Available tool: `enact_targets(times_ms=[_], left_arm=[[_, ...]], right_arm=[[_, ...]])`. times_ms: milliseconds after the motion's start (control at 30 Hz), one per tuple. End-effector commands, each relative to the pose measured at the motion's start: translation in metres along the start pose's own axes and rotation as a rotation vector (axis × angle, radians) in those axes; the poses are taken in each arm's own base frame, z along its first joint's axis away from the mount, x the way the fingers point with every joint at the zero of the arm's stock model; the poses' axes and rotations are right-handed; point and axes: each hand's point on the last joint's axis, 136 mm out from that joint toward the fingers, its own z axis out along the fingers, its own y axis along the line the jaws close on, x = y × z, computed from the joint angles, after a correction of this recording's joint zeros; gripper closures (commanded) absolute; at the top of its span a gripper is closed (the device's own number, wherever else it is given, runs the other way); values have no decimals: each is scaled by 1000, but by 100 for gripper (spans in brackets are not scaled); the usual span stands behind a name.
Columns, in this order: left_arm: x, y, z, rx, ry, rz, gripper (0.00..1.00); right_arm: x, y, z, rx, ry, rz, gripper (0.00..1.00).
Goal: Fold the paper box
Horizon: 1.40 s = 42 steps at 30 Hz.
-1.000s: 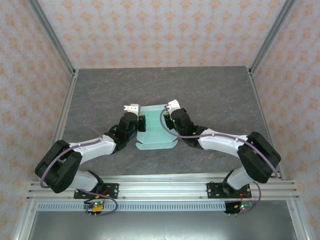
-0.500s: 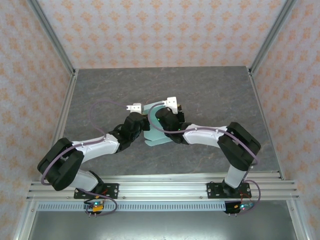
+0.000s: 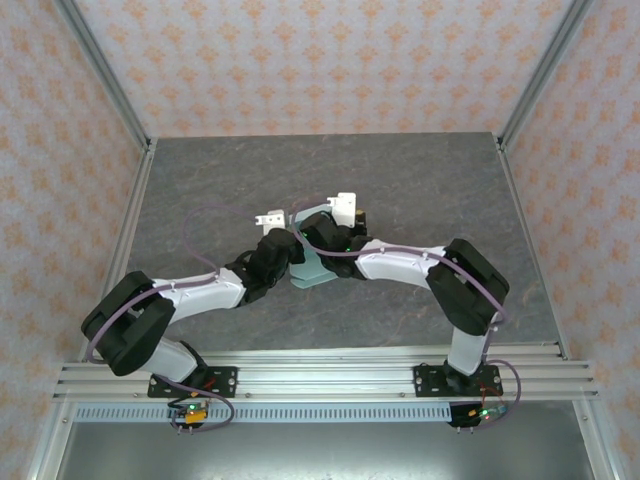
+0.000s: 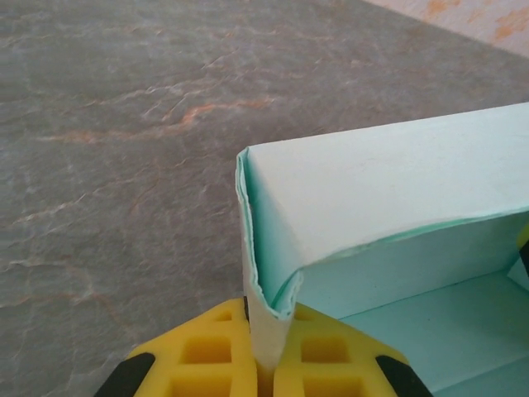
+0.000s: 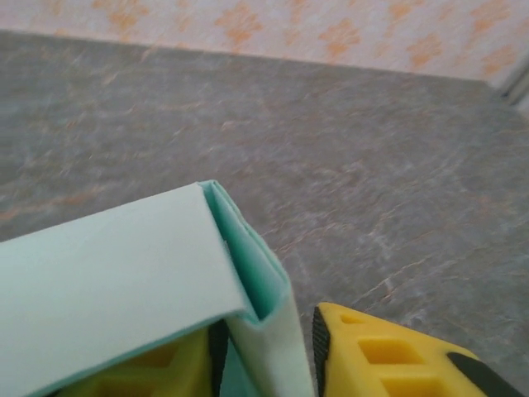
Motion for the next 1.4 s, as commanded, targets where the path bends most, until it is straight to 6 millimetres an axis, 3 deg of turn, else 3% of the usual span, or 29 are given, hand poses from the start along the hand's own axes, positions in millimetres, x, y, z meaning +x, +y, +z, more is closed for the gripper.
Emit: enact_targets(times_ms=[0, 167, 300, 433, 633, 833, 1167, 1367], left_arm=[[-15, -13, -8, 17, -40, -44, 95], [-16, -3, -11, -34, -47, -50, 99], [-16, 2, -12, -58, -45, -38, 100], [-18, 5, -17, -73, -49, -41, 99], [-21, 1, -21, -62, -46, -44, 99], [-19, -6, -21, -33, -35, -51, 99], [-20, -19, -27, -4, -39, -66, 99], [-14, -23, -25, -15, -35, -83, 100]], right_arm=[[-9, 11, -14, -202, 27, -38, 50], [-12, 20, -49, -446, 62, -122, 32], [-14, 16, -71, -594, 102, -135, 32], [-8, 3, -76, -672, 136, -158, 33], [2, -1, -75, -763, 178, -196, 38], [-5, 3, -66, -781, 158, -184, 45], [-22, -2, -18, -548, 73, -92, 67], [-33, -11, -11, -309, -53, -52, 69]])
